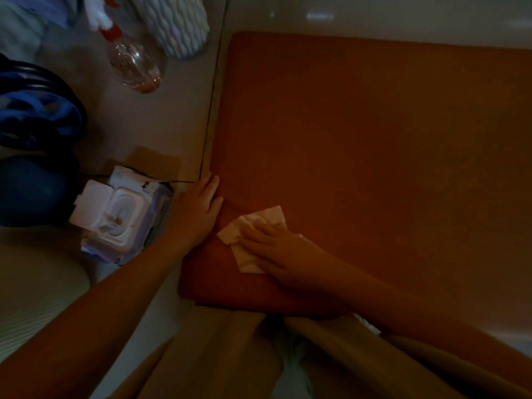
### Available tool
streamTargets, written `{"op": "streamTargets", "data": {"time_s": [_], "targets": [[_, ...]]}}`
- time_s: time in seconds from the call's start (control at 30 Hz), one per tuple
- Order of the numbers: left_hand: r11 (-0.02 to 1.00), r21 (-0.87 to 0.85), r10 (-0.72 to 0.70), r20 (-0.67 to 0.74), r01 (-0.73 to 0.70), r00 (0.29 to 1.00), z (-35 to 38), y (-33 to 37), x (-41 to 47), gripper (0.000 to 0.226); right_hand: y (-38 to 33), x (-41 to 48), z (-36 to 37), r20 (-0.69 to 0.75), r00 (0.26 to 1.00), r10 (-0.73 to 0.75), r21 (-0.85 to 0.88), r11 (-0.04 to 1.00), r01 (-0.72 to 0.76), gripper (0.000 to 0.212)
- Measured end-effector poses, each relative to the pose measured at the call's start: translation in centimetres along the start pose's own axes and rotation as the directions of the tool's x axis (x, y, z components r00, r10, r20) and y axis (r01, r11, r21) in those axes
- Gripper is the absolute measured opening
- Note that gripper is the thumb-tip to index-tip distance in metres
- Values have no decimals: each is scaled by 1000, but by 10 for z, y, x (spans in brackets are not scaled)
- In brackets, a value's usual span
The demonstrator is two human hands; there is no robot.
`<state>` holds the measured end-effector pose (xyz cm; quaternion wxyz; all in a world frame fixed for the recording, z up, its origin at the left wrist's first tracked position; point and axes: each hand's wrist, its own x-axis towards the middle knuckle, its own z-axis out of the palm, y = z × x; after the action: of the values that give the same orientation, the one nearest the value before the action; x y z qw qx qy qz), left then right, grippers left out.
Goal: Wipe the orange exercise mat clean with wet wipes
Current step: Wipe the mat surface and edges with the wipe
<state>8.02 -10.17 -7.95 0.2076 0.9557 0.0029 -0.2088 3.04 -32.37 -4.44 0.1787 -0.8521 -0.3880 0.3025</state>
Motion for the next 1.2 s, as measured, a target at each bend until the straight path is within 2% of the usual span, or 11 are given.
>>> {"op": "streamTargets", "data": {"time_s": [0.13,0.23,0.33,0.43,0.53,0.6,0.7,0.8,0.87,1.0,1.2], "targets": [[998,59,8,23,-9,1000,0,-1,-2,54,25,-39,2,16,998,68,-2,998,-68,66],[995,94,28,-3,-28,1000,2,-2,-5,53,69,-46,-7,-22,955,294,-73,953,-295,74],[989,142,59,-45,-52,997,2,2,-6,52,81,-22,-13,-92,876,474,-74,874,-481,64],[976,183,132,-86,-114,988,1,3,-8,52,52,-18,-7,-102,914,392,0,919,-394,57],[980,192,69,-36,-60,997,0,9,-10,54,43,-51,-6,-52,966,255,26,967,-254,54],[979,201,37,-18,-33,999,3,17,-14,58,64,-66,-11,-39,956,291,-22,956,-292,53],[987,120,101,26,-104,995,14,28,-18,64,102,-58,-25,-105,881,462,-150,868,-473,56],[973,158,164,36,-167,986,15,29,-16,69,106,-27,-30,-168,808,564,-93,807,-583,60],[964,212,155,50,-163,987,13,29,-15,61,91,-15,-23,-175,824,539,-26,834,-551,59],[950,277,132,69,-146,989,9,42,-14,59,75,-38,-5,-114,893,436,43,900,-434,57],[953,294,65,46,-75,997,13,56,-17,64,65,-66,-10,-24,875,483,139,869,-475,57]]}}
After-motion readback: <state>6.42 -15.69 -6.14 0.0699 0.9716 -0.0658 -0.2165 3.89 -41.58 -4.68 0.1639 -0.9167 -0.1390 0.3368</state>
